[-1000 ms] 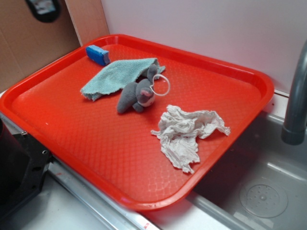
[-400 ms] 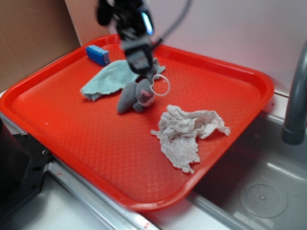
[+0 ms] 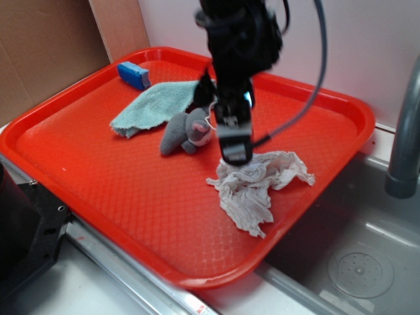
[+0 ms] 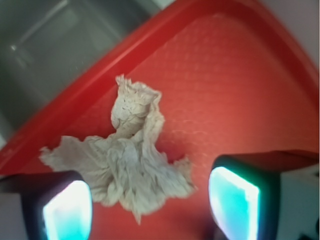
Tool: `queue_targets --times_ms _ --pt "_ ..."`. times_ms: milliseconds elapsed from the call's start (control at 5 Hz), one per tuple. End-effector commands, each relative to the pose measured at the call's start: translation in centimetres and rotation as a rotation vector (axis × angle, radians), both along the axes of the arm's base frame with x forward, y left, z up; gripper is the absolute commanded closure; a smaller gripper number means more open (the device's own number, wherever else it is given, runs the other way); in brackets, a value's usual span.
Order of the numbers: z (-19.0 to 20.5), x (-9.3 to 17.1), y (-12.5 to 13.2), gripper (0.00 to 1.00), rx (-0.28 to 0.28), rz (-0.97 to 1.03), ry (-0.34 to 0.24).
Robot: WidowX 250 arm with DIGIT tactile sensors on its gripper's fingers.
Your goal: Grab the white paper.
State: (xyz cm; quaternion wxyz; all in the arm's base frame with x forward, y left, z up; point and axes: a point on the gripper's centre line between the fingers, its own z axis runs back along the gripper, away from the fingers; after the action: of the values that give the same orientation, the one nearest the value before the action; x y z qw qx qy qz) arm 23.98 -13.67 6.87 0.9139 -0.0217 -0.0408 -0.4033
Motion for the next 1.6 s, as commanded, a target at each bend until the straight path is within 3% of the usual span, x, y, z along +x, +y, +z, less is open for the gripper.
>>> queue_targets --times_ms 0,200,400,600,800,1000,1400 --pt "-4.6 -0.8 -1.5 0.0 0.059 -0.074 0.05" --pt "-5.1 -0.6 -1.2 0.29 0.068 -0.066 0.061" --pt "-4.5 -0.4 -0.5 1.0 0.071 -0.047 0.062" --pt "-2.8 -0.5 0.3 1.0 0.132 0.015 0.042" --pt "1.1 -0.7 1.5 1.0 0.174 0.235 0.04" --pt "3.9 -0.7 2.7 1.0 0.135 0.376 0.077" --pt "11.6 -4.2 7.2 1.0 0.029 0.794 0.09"
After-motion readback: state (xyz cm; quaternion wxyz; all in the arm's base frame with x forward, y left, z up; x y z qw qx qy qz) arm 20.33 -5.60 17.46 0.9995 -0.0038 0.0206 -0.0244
